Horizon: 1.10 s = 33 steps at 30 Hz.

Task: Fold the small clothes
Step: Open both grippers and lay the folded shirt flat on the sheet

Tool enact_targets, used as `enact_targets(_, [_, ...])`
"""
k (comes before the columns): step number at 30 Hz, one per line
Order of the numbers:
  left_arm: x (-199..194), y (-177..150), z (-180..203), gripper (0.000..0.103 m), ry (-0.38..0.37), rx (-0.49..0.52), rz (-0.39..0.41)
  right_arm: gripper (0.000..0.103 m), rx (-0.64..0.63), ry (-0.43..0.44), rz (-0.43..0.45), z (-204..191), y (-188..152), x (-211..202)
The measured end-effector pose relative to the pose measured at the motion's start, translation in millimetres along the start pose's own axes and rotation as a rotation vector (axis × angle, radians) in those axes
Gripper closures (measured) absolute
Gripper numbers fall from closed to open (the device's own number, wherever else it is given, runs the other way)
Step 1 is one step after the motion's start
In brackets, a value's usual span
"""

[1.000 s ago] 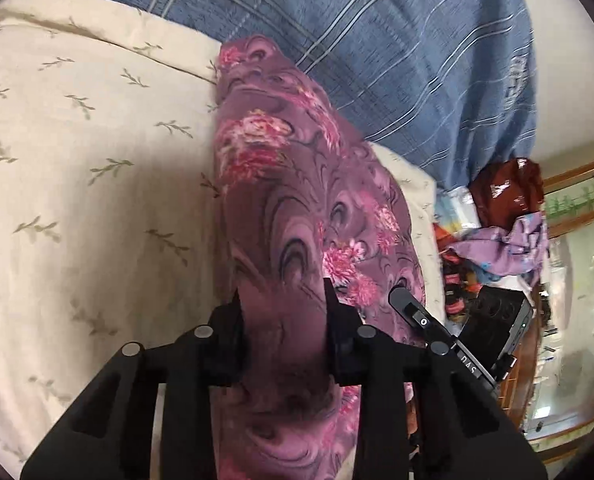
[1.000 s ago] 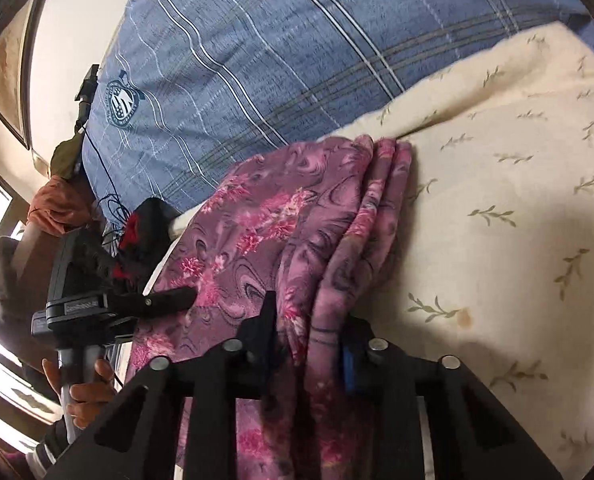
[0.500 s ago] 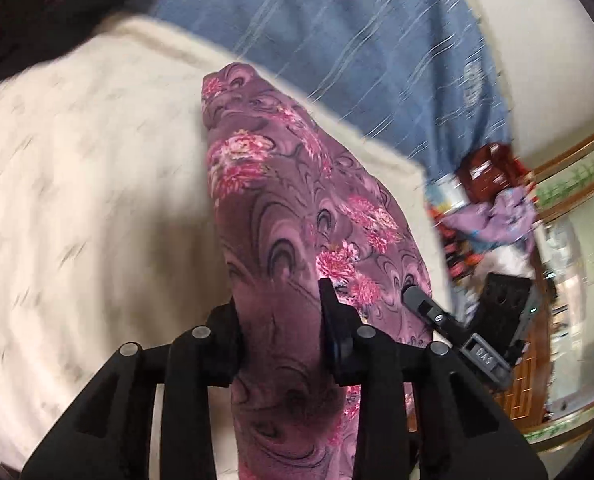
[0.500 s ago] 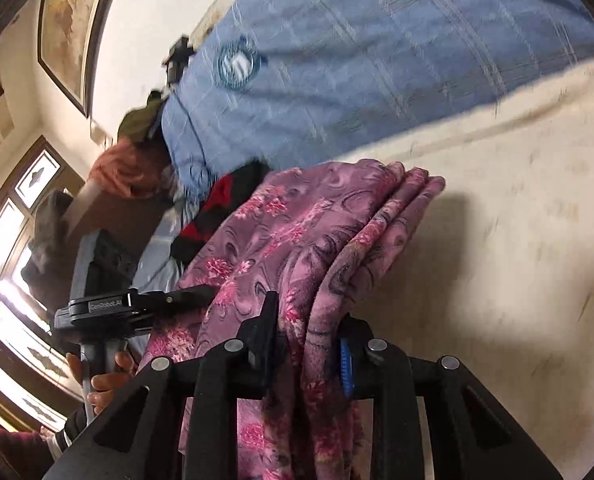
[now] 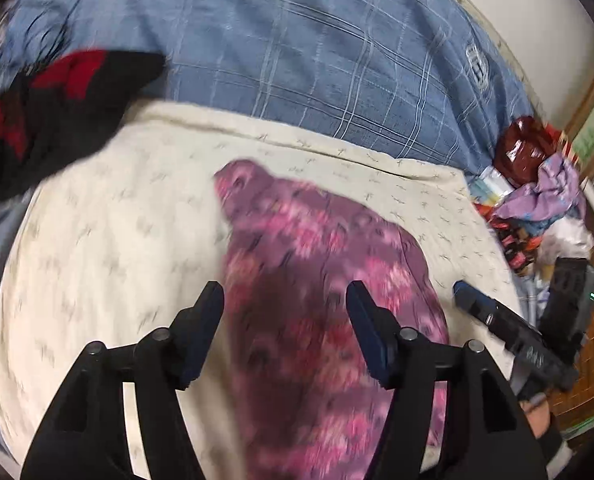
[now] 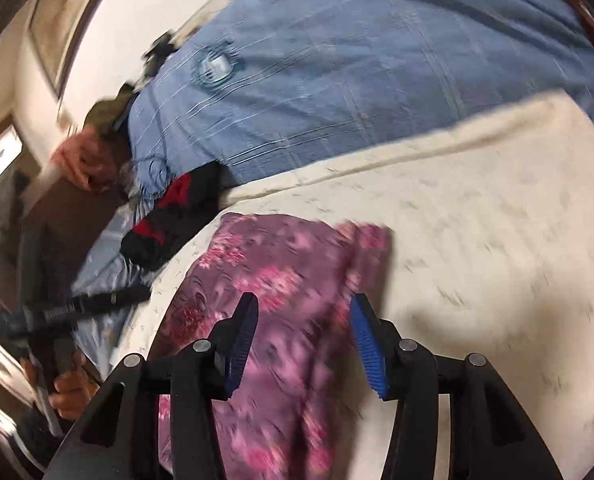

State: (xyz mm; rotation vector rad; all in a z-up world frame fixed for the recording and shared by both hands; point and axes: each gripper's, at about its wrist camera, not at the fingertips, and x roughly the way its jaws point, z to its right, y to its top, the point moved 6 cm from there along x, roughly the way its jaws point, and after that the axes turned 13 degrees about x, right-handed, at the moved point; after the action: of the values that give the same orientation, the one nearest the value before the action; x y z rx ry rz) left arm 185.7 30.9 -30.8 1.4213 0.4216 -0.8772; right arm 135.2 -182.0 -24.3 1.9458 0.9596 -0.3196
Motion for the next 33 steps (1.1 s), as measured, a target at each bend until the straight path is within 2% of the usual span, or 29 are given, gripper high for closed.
enact_targets(2, [25,3,-1,0.040,0.021,0.006,-0.052,0.054,-0.034,-0.015,-0.029,-6,-3,18])
enact_targets(3, [47,2,-5,0.041,0.038,-0.004,-0.109,0.055,-0.041,-0.030,-0.048,-3,-7,27])
enact_targets(4, [60,0,-8,0.040,0.066,-0.009,-0.141,0.057,-0.047,-0.068,-0.072,3,-12,39])
enact_targets(5, [72,-4,-11,0.034,0.086,-0.009,-0.169,0.056,-0.053,-0.111,-0.098,11,-19,50])
enact_targets(6, [84,-9,-14,0.027,0.069,-0.024,-0.193,0.056,-0.055,-0.101,-0.079,16,-21,54])
enact_targets(9, [83,-12,-24,0.027,0.018,-0.084,-0.143,0.053,-0.044,-0.059,-0.046,18,-22,50])
enact_targets(12, [80,-11,-23,0.026,0.040,-0.070,-0.136,0.051,-0.044,-0.034,-0.040,20,-23,49])
enact_targets(14, [73,-13,-22,0.025,0.058,-0.068,-0.137,0.046,-0.032,-0.013,-0.040,20,-23,48])
enact_targets(18, [55,-23,-20,0.025,0.054,-0.081,-0.150,0.040,-0.007,0.000,-0.057,21,-25,40])
enact_targets(19, [49,-27,-17,0.025,0.056,-0.081,-0.152,0.035,-0.009,-0.015,-0.058,19,-26,37])
enact_targets(20, [42,-32,-14,0.025,0.062,-0.078,-0.154,0.010,-0.011,-0.066,-0.062,20,-29,33])
enact_targets(21, [38,-38,-11,0.025,0.066,-0.076,-0.156,0.000,-0.002,-0.128,-0.088,25,-34,32])
enact_targets(22, [31,-44,-9,0.025,0.076,-0.072,-0.157,0.000,0.015,-0.156,-0.118,31,-41,30])
enact_targets(24, [21,-51,-6,0.025,0.098,-0.064,-0.153,0.000,0.004,-0.144,-0.105,32,-52,16])
enact_targets(29, [-12,-69,1,0.025,0.214,-0.025,-0.092,0.000,0.027,-0.268,-0.127,33,-71,-22])
enact_targets(33, [-38,-87,8,0.021,0.294,0.040,-0.012,0.000,-0.038,-0.420,-0.115,25,-80,-54])
